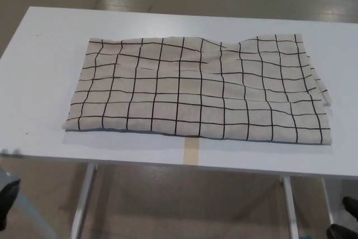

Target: Use the left hand to fold a white towel with checkered patterns in half.

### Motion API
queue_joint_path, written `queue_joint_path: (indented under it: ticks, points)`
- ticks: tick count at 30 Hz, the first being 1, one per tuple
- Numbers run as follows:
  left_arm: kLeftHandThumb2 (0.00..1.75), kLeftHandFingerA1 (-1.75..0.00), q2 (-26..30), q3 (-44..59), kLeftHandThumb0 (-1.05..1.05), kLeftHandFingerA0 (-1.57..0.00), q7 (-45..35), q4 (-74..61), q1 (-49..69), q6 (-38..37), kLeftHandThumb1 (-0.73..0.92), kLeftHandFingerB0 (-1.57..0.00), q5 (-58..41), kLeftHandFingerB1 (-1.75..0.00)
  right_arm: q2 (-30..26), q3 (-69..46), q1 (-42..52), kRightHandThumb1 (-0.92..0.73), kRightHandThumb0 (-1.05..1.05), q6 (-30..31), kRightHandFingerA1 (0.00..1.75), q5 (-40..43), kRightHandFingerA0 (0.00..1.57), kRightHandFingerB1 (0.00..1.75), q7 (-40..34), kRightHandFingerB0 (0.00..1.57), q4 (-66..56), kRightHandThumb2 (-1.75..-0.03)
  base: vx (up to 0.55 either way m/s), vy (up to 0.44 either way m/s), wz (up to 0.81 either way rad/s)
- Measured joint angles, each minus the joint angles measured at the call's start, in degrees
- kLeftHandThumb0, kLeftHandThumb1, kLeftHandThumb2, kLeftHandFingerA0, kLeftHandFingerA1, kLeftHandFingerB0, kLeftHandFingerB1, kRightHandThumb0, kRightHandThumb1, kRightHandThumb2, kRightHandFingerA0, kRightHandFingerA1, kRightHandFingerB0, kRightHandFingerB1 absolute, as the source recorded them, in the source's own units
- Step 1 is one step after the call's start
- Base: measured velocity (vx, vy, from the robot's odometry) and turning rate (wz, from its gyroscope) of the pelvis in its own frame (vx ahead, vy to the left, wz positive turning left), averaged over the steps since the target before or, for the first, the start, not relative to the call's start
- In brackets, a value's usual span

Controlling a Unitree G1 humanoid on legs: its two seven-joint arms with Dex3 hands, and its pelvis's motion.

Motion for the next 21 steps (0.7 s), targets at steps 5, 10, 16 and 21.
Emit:
queue_joint_path:
  ticks: [5,10,16,21]
  points:
    - [0.67,-0.07,1.7,0.1,-0.48,0.00,0.8,-3.2,-3.8,-0.2,0.34,0.00,4.1,0.00,0.0,0.9,0.0,-0.58,-0.33,-0.5,0.67,-0.3,0.48,0.52,0.6,0.47,1.5,-0.56,0.00,0.000,0.00]
    - [0.68,-0.01,5.1,-0.9,-0.51,0.00,1.2,-2.1,-8.3,0.2,0.35,0.00,8.3,-0.04,0.0,1.2,0.5,-0.58,-0.33,-0.7,0.67,-0.5,0.48,0.52,0.7,0.47,2.1,-0.56,0.00,0.000,0.00]
    - [0.70,0.00,8.7,-4.2,-0.56,0.00,1.6,1.7,-14.3,0.9,0.37,0.00,13.0,-0.05,0.0,1.5,0.8,-0.59,-0.33,-1.0,0.67,-0.7,0.48,0.52,0.6,0.47,2.2,-0.56,0.00,0.000,0.00]
    - [0.70,0.00,12.1,-9.0,-0.56,0.00,2.1,7.1,-21.1,2.0,0.37,0.00,18.2,-0.06,0.0,1.7,0.8,-0.58,-0.33,-1.2,0.67,-0.8,0.48,0.53,0.6,0.47,2.3,-0.56,0.00,0.000,0.00]
